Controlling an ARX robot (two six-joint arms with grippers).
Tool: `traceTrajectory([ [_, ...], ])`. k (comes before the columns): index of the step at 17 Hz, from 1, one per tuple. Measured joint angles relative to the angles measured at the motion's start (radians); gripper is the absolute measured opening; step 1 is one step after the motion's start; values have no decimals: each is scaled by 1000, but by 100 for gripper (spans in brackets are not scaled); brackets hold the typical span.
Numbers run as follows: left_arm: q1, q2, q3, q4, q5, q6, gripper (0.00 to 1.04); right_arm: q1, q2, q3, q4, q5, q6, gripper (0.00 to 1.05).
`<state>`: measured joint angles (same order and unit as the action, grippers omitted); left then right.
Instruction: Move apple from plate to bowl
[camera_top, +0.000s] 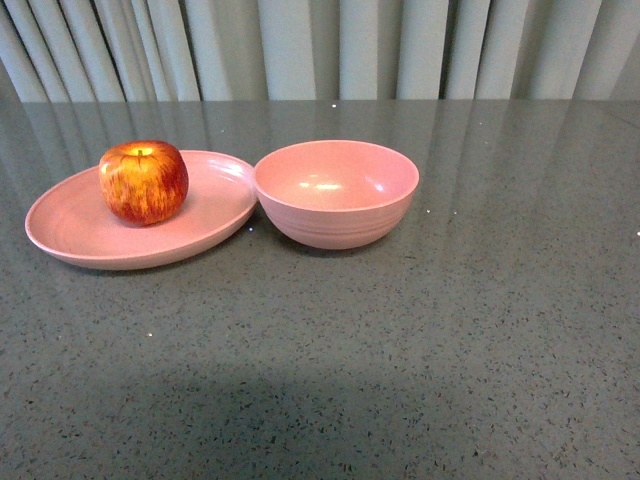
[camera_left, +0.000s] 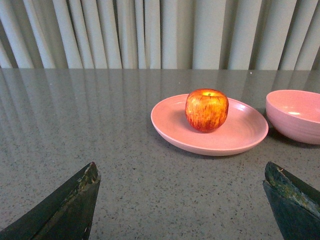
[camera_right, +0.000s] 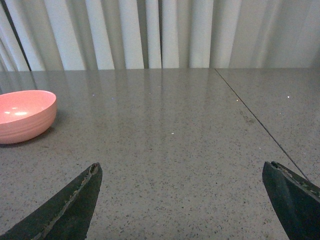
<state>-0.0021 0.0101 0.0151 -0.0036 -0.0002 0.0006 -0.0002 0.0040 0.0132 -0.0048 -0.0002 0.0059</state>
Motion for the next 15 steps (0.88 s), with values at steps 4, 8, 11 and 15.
traceTrajectory([
  [4, -18, 18, 23, -91, -50, -19, 98, 0, 0, 0, 0, 0, 0, 98],
  [8, -116, 248, 142, -258, -267, -114, 98, 0, 0, 0, 0, 0, 0, 98],
  [11, -101, 377, 216, -114, -205, -119, 98, 0, 0, 0, 1, 0, 0, 98],
  [15, -70, 734, 380, 174, -56, -66, 98, 0, 0, 0, 0, 0, 0, 98],
])
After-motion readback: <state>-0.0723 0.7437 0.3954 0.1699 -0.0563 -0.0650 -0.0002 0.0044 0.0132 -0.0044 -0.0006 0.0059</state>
